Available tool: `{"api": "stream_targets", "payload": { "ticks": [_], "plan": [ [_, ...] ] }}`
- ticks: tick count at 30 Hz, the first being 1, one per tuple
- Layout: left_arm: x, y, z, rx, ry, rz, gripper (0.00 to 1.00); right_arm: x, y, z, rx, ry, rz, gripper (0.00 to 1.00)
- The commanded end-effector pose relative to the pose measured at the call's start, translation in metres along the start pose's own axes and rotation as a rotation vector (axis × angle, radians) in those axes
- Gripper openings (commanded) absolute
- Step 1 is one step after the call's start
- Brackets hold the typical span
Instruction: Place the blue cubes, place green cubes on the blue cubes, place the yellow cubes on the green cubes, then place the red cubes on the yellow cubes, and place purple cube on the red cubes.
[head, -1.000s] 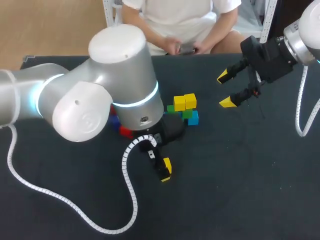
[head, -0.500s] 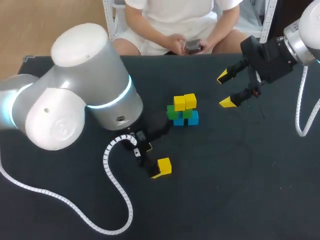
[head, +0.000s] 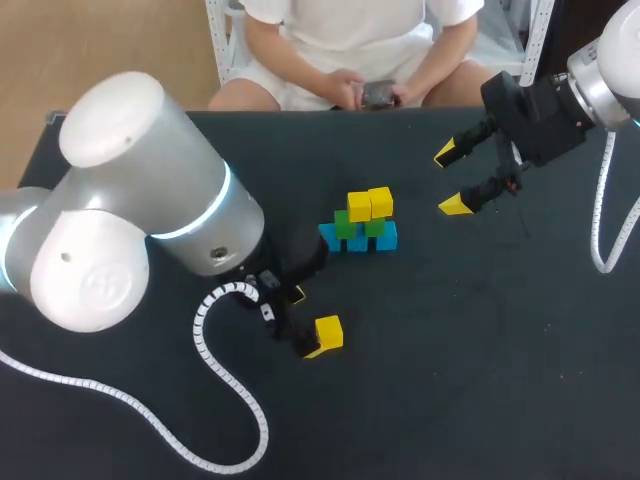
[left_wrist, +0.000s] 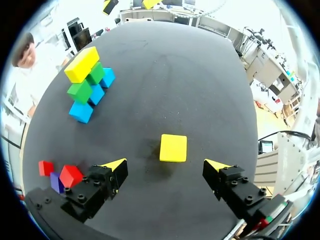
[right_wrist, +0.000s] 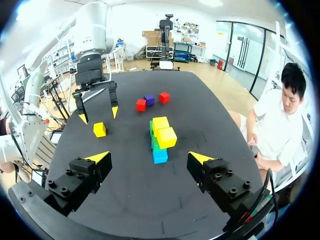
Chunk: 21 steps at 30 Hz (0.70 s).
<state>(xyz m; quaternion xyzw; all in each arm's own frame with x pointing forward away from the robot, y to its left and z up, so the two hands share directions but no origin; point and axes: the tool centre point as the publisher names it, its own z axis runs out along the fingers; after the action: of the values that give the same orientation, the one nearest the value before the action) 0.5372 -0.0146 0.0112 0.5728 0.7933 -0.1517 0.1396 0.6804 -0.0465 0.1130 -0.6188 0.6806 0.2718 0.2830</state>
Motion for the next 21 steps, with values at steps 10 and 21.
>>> {"api": "stream_targets", "payload": {
  "ticks": [10, 21],
  "plan": [
    [-0.008, 0.016, 0.007, 0.032, -0.008, 0.058, 1.00, 0.000, 0.001, 0.000, 0.003, -0.001, 0.000, 1.00],
    [-0.019, 0.028, 0.017, 0.062, -0.011, 0.091, 1.00, 0.000, 0.001, 0.000, 0.003, -0.001, 0.000, 1.00]
  ]
}}
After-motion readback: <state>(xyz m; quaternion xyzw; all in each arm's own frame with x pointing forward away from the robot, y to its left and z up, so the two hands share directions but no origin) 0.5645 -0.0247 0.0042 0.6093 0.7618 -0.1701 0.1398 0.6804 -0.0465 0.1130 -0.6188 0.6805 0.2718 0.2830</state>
